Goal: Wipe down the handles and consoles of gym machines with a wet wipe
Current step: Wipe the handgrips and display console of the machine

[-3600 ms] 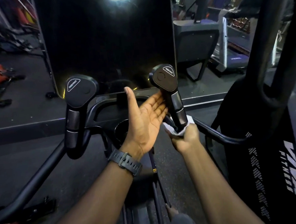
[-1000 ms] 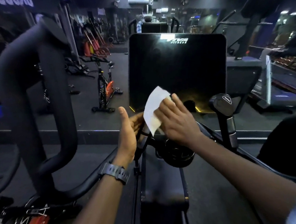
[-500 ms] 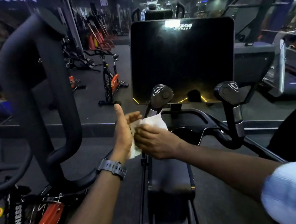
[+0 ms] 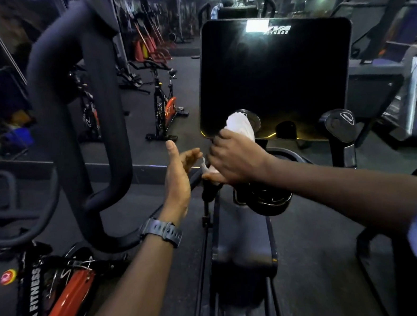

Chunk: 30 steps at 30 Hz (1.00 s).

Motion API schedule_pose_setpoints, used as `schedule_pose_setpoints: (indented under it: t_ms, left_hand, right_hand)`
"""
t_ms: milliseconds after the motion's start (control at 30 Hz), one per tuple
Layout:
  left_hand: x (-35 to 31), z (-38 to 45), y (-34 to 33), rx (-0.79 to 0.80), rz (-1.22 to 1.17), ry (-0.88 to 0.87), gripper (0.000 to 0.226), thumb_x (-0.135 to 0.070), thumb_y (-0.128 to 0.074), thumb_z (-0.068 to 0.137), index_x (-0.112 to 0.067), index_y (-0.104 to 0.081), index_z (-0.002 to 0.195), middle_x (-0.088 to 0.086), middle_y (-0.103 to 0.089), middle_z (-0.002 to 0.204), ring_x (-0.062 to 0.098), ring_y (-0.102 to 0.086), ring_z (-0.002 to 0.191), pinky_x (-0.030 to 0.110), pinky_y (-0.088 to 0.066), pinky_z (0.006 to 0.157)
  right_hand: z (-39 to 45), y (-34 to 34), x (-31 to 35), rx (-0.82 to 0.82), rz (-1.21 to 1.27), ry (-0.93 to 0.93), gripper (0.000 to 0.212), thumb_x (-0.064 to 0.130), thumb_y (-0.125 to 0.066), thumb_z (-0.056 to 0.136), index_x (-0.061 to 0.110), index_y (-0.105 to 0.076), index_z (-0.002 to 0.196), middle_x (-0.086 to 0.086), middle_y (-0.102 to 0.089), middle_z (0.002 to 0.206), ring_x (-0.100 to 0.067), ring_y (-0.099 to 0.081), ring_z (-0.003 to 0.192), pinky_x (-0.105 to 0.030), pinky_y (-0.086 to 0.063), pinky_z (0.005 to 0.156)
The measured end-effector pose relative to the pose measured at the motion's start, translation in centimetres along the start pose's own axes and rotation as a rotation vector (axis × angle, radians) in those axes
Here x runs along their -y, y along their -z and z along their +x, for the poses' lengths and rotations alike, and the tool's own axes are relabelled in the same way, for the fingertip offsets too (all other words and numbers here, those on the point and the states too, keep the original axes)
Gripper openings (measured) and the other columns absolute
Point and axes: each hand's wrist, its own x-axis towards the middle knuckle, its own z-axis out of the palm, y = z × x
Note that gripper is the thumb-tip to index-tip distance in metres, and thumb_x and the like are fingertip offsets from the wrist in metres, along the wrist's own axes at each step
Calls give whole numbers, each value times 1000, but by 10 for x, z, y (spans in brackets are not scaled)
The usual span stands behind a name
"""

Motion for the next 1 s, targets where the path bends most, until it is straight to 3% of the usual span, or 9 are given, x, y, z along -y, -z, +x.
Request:
schedule_pose_setpoints:
  t_ms: [133, 200, 400, 567, 667, 733, 833, 900, 1000]
  left_hand:
    - [0, 3, -3, 17, 6, -2, 87, -71, -7, 95, -15, -70, 119, 0, -74, 115, 13, -64, 118, 28, -44, 102]
    - [-1, 6, -2, 30, 2, -29, 90, -77, -8, 89, -18, -71, 116, 0, -75, 114, 13, -63, 119, 34, -39, 112]
    - [1, 9, -3, -9, -54, -47, 84, -68, -7, 98, -16, -70, 117, 1, -74, 116, 13, -64, 117, 35, -39, 113]
    - [-7, -2, -20, 45, -66, -46, 90, -78, -15, 81, -16, -68, 120, -6, -73, 114, 1, -67, 108, 16, -48, 93]
    - [-12, -9, -26, 106, -54, -62, 80, -74, -15, 82, -23, -67, 115, -14, -75, 103, -6, -68, 99, 5, -47, 76]
    - [-11, -10, -28, 115, -48, -84, 73, -71, -14, 85, -26, -66, 112, -20, -76, 99, -9, -67, 100, 5, -47, 78]
    - [-5, -10, -26, 73, -51, -94, 81, -74, -11, 94, -22, -60, 130, -13, -69, 126, -5, -59, 120, 18, -44, 106]
    - [-1, -7, -23, 36, -24, -116, 87, -75, -12, 89, -18, -53, 141, -5, -58, 143, 2, -51, 133, 27, -33, 118]
    - [0, -5, -21, 35, 3, -124, 89, -73, -13, 87, -16, -52, 143, -3, -57, 145, 2, -49, 134, 25, -32, 118]
  right_hand:
    - [12, -19, 47, -32, -534, 244, 40, 45, -48, 93, 16, -64, 69, -4, -68, 71, -24, -63, 71, -33, -41, 77]
    - [19, -35, 74, 168, -330, 246, 26, 35, -50, 93, 18, -64, 79, 3, -71, 88, -19, -67, 89, -28, -48, 86]
    - [-1, -17, 7, -342, -77, 197, 48, 41, -31, 103, 16, -66, 81, -6, -67, 78, -27, -61, 75, -39, -39, 79]
    - [-12, 0, -47, -697, 26, -165, 45, 38, -35, 105, 13, -62, 79, -8, -60, 80, -30, -57, 79, -44, -48, 76]
    - [-11, -11, -30, -869, 309, -469, 36, 29, -39, 104, 12, -69, 98, -5, -66, 99, -25, -58, 91, -39, -48, 79]
    - [-5, -15, -9, -1046, 677, -766, 32, 21, -39, 104, 9, -67, 115, -5, -64, 113, -15, -56, 99, -20, -43, 86]
    - [8, -6, 32, -1272, 1283, -1126, 38, 12, -37, 105, 8, -44, 142, -1, -49, 137, 14, -45, 114, -1, -31, 91]
    - [17, 3, 66, -1269, 1604, -1215, 43, 20, -34, 107, 23, -27, 149, 11, -43, 142, 15, -45, 119, -3, -34, 92]
    - [28, 2, 105, -1116, 1854, -1288, 41, 36, -32, 106, 28, -33, 146, 11, -53, 135, -2, -50, 120, -9, -37, 92]
